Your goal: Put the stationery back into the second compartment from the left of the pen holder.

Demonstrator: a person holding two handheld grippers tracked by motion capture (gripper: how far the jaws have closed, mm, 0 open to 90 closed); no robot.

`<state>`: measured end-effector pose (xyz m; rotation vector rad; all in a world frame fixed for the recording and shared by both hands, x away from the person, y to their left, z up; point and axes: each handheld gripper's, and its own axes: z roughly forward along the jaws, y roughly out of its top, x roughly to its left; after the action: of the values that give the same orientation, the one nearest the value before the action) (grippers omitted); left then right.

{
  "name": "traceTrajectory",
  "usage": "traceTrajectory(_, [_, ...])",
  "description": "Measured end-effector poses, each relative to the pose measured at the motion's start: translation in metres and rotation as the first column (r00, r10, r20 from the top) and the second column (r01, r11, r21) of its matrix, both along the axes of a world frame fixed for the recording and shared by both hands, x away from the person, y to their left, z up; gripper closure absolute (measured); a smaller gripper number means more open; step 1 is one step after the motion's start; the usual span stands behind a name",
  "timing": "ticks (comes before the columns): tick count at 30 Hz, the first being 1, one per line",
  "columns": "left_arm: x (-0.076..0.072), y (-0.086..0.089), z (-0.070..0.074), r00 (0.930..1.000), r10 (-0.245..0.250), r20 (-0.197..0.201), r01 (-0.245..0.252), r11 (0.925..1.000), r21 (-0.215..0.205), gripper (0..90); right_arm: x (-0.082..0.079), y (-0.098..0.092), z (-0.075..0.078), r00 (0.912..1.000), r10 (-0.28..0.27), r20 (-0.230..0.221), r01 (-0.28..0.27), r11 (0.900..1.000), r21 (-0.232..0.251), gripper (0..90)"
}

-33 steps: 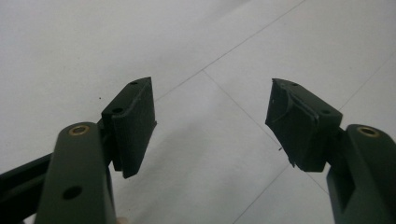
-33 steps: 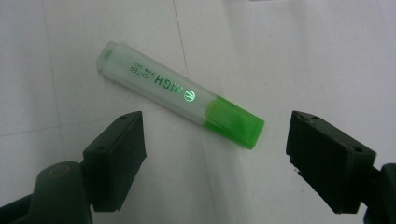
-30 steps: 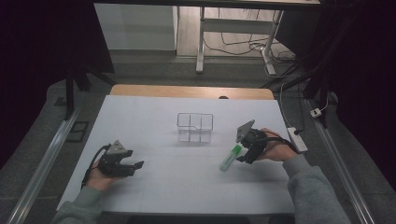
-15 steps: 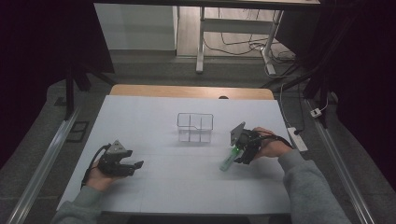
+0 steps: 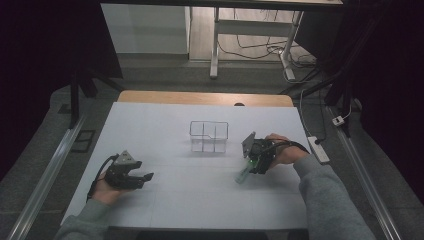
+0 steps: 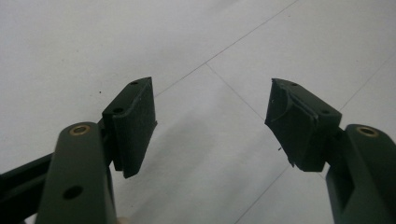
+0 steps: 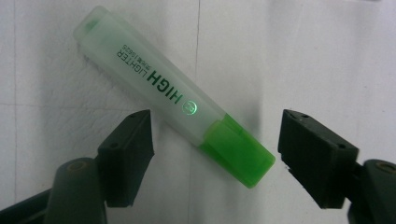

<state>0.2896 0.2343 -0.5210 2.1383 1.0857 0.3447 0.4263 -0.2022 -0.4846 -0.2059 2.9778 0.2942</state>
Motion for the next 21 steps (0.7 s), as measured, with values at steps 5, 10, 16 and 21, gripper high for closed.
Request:
traceTrajectory(5, [0.000,0.000,0.000,1.0000,-0.002,-0.003,0.002,1.0000,0.003,32.9,0.001,0.000,-0.008,0.9995,0.033,-0.002,-0.033,0.999,-0.006,30.2])
traceTrajectory(10, [0.001,0.000,-0.001,1.0000,-0.001,-0.004,0.001,1.0000,0.008,32.9,0.004,-0.001,-0.008,0.9973,0.066,-0.032,-0.066,0.998,-0.004,34.7])
traceTrajectory(16, [0.001,0.000,-0.001,1.0000,-0.001,-0.006,0.001,0.9999,0.012,32.9,0.009,-0.002,-0.009,0.9899,0.085,-0.113,-0.085,0.996,0.001,45.0])
traceTrajectory(21, [0.001,0.000,-0.001,1.0000,-0.003,-0.008,0.003,0.9999,0.012,32.8,0.008,-0.002,-0.008,0.9815,0.138,-0.132,-0.140,0.990,-0.003,58.2])
